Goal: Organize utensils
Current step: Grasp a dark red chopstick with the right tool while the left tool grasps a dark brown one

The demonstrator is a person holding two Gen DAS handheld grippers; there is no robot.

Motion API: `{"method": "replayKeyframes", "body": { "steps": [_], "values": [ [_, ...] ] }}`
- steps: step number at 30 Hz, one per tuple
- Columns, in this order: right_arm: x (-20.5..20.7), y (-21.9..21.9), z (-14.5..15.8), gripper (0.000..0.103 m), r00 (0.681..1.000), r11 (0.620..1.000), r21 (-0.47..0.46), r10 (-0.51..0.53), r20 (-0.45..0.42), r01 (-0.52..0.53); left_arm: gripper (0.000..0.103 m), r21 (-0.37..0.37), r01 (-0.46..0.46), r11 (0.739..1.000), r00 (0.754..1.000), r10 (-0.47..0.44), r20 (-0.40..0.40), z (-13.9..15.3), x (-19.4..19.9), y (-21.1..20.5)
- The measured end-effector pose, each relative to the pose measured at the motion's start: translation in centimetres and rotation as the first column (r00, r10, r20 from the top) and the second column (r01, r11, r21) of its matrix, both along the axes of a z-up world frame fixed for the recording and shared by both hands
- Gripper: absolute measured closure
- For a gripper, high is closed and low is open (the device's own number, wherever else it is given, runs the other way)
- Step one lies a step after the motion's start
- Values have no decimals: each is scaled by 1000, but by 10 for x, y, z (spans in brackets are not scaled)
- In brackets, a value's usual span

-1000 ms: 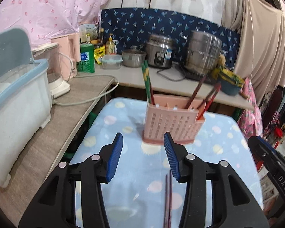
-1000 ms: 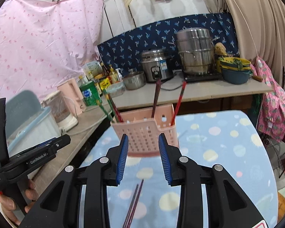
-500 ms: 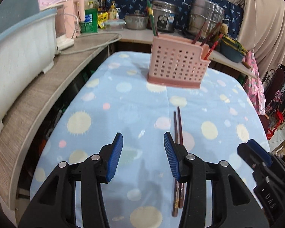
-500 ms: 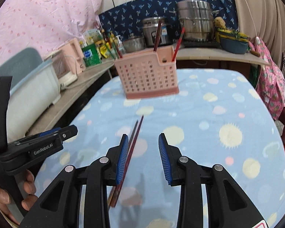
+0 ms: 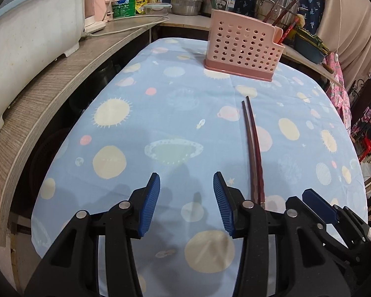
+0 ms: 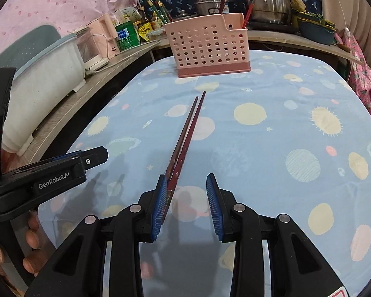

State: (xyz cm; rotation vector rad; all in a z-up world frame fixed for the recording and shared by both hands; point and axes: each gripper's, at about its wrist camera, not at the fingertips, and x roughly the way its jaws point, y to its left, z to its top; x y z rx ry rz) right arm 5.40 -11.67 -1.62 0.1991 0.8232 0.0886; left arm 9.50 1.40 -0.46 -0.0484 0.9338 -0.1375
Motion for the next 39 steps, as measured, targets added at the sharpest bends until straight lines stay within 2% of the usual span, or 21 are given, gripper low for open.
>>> {"method": "replayKeyframes", "body": {
  "steps": [12,19,21,23,30,35,37,39],
  "values": [
    [10,15,-22,72,999,1000,-21,9,-49,-10,60,8,-9,1000,999,10,-33,-12,-6,11],
    [13,23,-27,80,998,999,-47,15,-54,-18,60,8,-4,1000,999,5,-40,-14,-5,10],
    [13,22,-28,85,998,998,-57,13,-57,-16,60,10,-1,1000,999,1,-39,-14,-5,9],
    [12,21,-29,94,998,997,-82,4,-56,-9,59,11,3,1000,999,-3,-39,-14,-6,8],
    [4,1,-29,97,998,997,-70,-28,-57,24,54,13,25,1000,999,-25,-39,-14,-11,0],
    [-7,-17,-29,97,996,996,-65,-67,-57,64,46,-3,53,999,998,-53,-42,-13,-17,-10],
    [-13,-25,-29,97,995,995,-62,-83,-57,80,39,-14,66,998,997,-67,-43,-13,-20,-15],
    [-18,-33,-29,97,993,994,-61,-99,-57,95,38,-23,83,996,995,-84,-45,-14,-24,-21]
  ]
}}
